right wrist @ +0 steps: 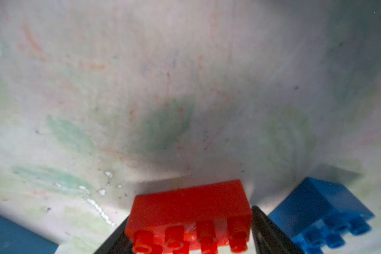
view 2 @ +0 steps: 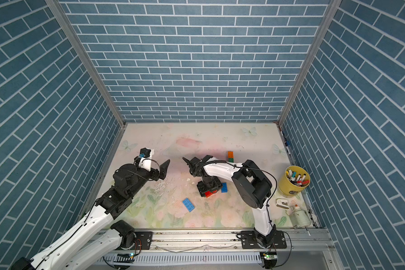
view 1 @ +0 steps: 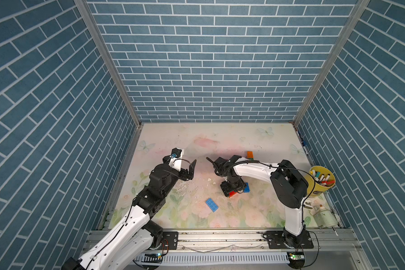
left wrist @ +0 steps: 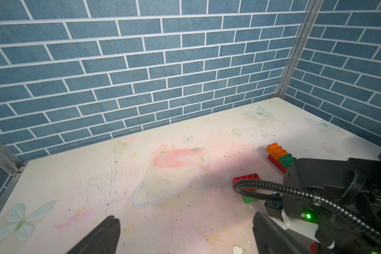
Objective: Assemble a rectangle with lego
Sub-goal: Place the lego brick at the center of the board, then pick up the lego brick from the center of the board.
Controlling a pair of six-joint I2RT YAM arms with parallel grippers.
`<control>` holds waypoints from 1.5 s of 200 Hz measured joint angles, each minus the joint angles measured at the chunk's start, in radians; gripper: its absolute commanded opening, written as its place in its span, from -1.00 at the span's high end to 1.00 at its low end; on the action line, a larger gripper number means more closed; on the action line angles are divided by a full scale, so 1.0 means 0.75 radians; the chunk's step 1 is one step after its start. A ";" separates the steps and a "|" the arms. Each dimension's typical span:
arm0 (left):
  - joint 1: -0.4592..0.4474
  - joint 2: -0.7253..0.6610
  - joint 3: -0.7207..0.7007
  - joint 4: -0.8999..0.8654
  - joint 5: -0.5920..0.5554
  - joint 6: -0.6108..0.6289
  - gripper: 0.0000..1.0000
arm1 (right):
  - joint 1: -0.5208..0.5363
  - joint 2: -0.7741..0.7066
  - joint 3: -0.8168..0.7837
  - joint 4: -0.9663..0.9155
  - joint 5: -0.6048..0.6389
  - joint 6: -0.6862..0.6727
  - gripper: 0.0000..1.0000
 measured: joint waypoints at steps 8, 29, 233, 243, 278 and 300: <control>0.000 0.003 0.000 0.000 0.001 -0.001 -1.00 | 0.007 -0.011 -0.011 0.017 0.011 0.000 -0.47; 0.000 0.011 0.000 0.000 0.001 -0.003 -1.00 | 0.025 -0.041 -0.044 0.067 0.041 0.002 -0.39; -0.003 0.065 0.000 -0.004 0.000 -0.005 -1.00 | 0.078 -0.211 -0.258 0.342 0.123 0.039 -0.13; -0.003 0.068 0.000 -0.007 0.000 -0.006 -0.99 | 0.079 -0.217 -0.266 0.348 0.130 0.042 -0.02; -0.004 0.073 0.000 -0.015 0.000 -0.011 -0.99 | 0.079 -0.264 -0.270 0.326 0.197 0.075 0.12; -0.008 0.073 0.001 -0.022 0.001 -0.018 -1.00 | 0.077 -0.279 -0.193 0.246 0.246 0.111 0.12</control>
